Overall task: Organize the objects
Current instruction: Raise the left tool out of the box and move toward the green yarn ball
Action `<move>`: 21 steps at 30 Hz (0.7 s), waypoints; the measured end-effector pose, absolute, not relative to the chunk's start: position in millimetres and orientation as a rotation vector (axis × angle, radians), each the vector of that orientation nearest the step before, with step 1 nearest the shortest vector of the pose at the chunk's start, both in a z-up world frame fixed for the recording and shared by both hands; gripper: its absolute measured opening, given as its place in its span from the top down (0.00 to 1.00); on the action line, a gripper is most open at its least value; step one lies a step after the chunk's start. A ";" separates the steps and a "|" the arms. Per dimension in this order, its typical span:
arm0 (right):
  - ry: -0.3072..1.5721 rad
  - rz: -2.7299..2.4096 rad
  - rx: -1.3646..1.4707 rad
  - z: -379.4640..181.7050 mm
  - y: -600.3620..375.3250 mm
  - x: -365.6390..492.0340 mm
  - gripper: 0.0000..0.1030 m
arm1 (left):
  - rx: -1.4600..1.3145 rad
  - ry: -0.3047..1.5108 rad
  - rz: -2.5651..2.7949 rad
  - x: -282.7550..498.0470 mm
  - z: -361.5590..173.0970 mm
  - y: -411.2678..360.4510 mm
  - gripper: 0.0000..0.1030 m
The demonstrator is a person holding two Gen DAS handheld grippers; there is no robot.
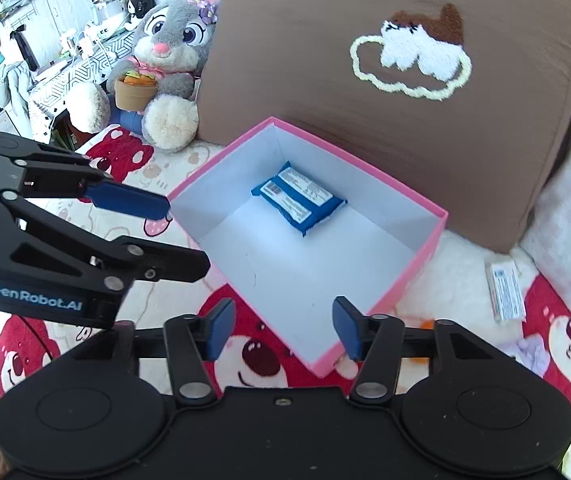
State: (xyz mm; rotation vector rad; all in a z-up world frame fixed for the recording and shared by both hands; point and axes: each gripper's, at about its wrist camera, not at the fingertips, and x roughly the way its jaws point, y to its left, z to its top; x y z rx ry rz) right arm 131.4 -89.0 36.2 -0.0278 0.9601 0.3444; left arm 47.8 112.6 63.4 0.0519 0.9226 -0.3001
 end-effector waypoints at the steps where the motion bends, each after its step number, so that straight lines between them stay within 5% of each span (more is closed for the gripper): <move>1: 0.960 0.341 -0.030 37.4 -90.7 126.4 0.32 | 0.052 0.919 -0.305 43.0 65.9 110.9 0.38; 21: 0.930 0.270 -0.045 65.2 -148.8 24.9 0.19 | 0.075 0.960 -0.418 -15.6 77.7 51.1 0.15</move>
